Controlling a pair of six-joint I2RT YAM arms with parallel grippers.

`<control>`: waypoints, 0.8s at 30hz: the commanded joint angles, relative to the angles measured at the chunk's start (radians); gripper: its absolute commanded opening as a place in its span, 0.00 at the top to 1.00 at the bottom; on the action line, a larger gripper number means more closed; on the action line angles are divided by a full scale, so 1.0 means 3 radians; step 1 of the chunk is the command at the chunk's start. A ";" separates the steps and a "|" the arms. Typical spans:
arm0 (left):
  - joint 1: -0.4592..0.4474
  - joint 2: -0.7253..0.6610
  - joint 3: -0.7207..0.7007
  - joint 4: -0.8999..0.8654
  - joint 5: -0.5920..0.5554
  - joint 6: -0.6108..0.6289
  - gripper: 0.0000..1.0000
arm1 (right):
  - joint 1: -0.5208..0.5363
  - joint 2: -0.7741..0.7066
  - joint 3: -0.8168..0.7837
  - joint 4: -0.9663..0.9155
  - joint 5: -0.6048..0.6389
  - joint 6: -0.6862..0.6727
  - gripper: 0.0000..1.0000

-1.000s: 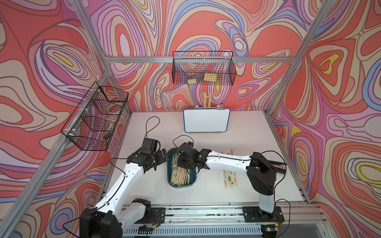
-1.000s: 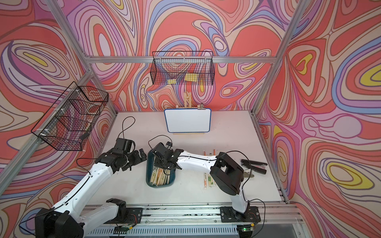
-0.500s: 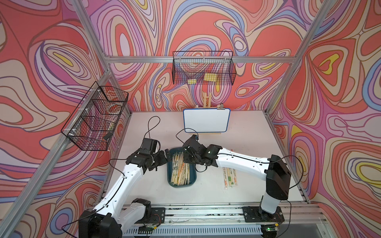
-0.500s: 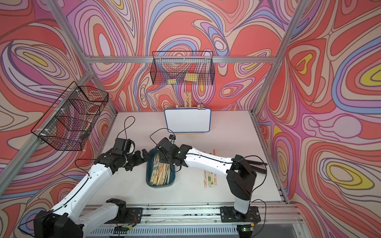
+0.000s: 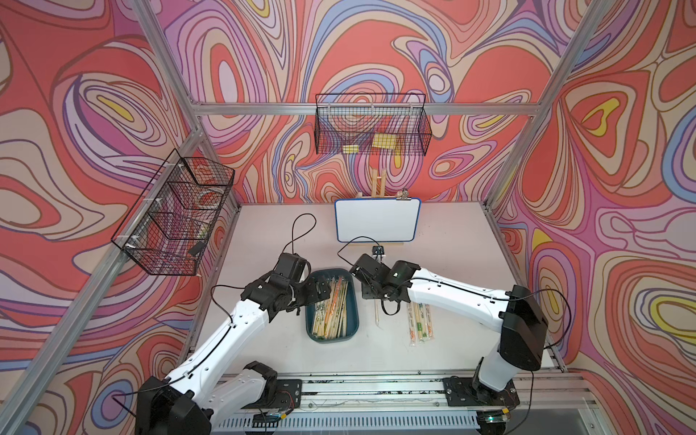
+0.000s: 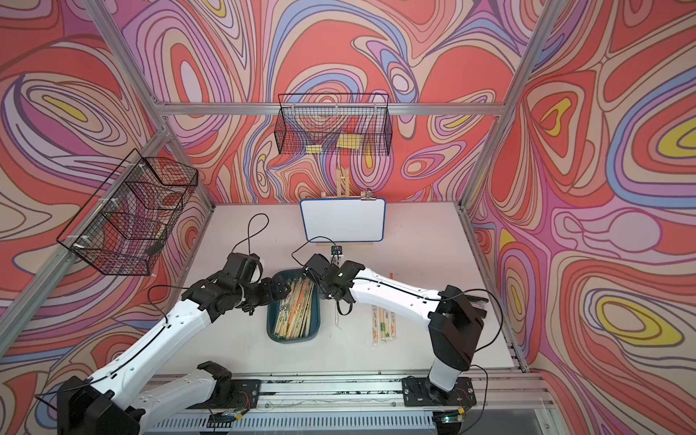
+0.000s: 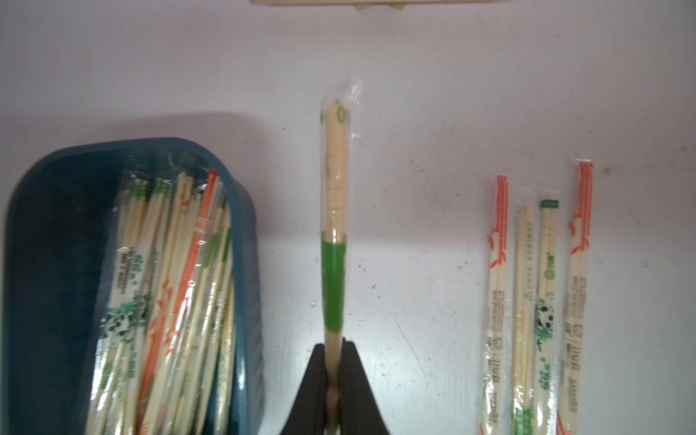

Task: Take the paired disposable chopsticks out of the storage box
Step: Place the paired disposable chopsticks at the center of the board.

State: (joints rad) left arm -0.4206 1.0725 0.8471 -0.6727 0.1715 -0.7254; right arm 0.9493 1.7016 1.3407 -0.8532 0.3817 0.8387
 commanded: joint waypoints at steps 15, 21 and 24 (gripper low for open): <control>-0.0106 0.0171 0.0158 0.0080 -0.0154 -0.0052 0.00 | -0.0294 0.0330 -0.0454 -0.0199 0.0190 -0.0047 0.97; -0.0107 0.0181 0.0154 0.0101 -0.0148 -0.0047 0.00 | -0.0310 0.0363 -0.0574 -0.0181 0.0181 -0.0022 0.97; -0.0106 0.0181 0.0150 0.0105 -0.0152 -0.0052 0.00 | -0.0310 0.0362 -0.0632 -0.0165 0.0182 -0.0006 0.96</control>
State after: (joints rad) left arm -0.4458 1.1221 0.8711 -0.6575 0.1360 -0.7341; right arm 0.8623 1.8050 1.1660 -0.8982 0.4126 0.8284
